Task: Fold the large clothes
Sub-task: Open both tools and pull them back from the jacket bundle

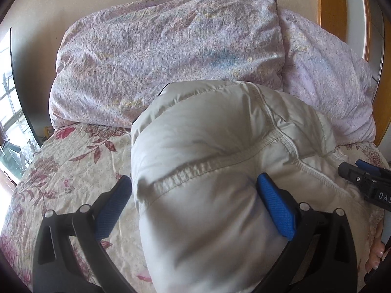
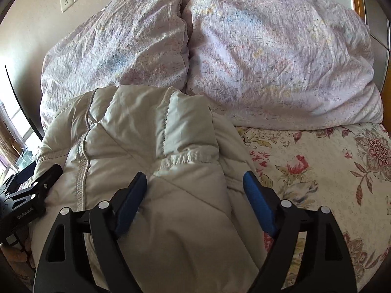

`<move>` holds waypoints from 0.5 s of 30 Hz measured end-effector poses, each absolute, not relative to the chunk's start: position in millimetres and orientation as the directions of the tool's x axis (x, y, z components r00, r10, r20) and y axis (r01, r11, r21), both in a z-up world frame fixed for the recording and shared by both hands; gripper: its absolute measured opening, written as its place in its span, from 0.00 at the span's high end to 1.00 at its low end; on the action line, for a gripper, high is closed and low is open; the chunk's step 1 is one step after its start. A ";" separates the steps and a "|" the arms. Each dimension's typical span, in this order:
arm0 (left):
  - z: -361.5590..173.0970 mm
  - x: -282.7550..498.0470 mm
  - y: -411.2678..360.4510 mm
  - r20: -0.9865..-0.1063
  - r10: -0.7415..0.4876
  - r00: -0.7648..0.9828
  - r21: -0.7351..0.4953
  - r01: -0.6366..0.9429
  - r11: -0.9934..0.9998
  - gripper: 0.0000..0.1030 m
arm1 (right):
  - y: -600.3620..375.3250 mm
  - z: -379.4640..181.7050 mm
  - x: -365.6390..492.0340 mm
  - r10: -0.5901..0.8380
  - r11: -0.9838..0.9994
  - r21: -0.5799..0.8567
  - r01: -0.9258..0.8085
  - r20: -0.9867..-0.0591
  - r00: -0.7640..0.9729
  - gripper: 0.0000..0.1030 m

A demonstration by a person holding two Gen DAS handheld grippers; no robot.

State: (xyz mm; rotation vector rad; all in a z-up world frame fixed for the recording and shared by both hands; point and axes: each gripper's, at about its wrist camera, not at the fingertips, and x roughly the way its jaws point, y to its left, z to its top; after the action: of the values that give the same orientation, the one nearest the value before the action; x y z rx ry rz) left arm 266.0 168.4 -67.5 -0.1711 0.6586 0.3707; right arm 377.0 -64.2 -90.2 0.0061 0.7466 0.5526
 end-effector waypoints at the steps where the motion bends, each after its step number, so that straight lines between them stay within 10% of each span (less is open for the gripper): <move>1: -65.9 261.2 167.8 -0.627 0.271 0.730 -0.054 -0.388 0.920 0.02 | -67.4 -89.4 372.7 0.479 0.859 0.197 -0.473 -0.638 0.603 0.18; 15: -42.0 159.0 118.1 -0.621 0.217 0.753 -0.063 -0.324 0.944 0.02 | -112.1 -77.2 286.6 0.427 0.889 0.159 -0.430 -0.627 0.652 0.01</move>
State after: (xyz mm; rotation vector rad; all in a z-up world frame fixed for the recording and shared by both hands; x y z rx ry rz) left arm 159.0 118.1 -42.0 -0.1713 0.6549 0.2964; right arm 286.6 -112.1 -77.2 -0.0038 0.7101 0.4861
